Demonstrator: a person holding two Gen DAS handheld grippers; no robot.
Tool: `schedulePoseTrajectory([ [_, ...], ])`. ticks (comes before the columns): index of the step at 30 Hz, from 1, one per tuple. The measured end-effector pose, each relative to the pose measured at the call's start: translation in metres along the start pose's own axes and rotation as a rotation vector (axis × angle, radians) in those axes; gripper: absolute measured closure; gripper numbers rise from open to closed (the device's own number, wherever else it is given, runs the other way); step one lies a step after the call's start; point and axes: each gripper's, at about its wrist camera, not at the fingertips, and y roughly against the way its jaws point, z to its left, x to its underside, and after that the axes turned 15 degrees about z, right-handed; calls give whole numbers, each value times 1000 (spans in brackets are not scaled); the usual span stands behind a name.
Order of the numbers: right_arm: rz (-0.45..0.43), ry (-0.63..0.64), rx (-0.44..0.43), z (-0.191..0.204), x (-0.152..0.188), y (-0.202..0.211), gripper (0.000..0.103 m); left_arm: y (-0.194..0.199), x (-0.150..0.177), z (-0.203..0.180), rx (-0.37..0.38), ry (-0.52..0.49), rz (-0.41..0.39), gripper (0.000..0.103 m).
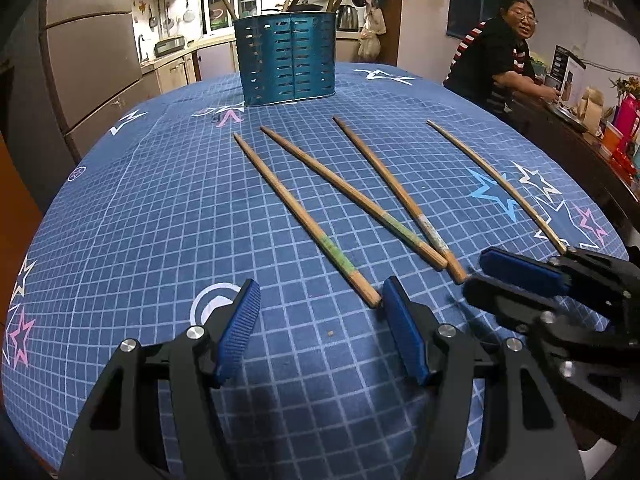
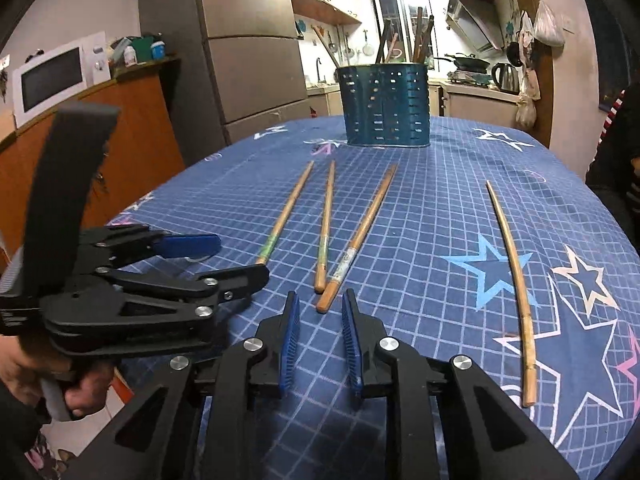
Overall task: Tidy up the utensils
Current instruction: 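Close the left gripper on the end of a fourth chopstick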
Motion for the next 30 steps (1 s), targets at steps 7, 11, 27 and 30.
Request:
schedulePoseTrajectory([
  [7, -9, 5, 75, 9, 3, -6, 89, 2, 6, -12, 14, -16, -28, 46],
  [11, -21, -4, 97, 9, 4, -5, 95, 4, 6, -18, 15, -32, -38, 79],
  [27, -164, 7, 150, 4, 20, 28, 96, 36, 28, 6, 19, 26, -161, 96],
  [30, -204, 28, 176, 7, 20, 42, 97, 57, 30, 10, 6, 31, -220, 97],
])
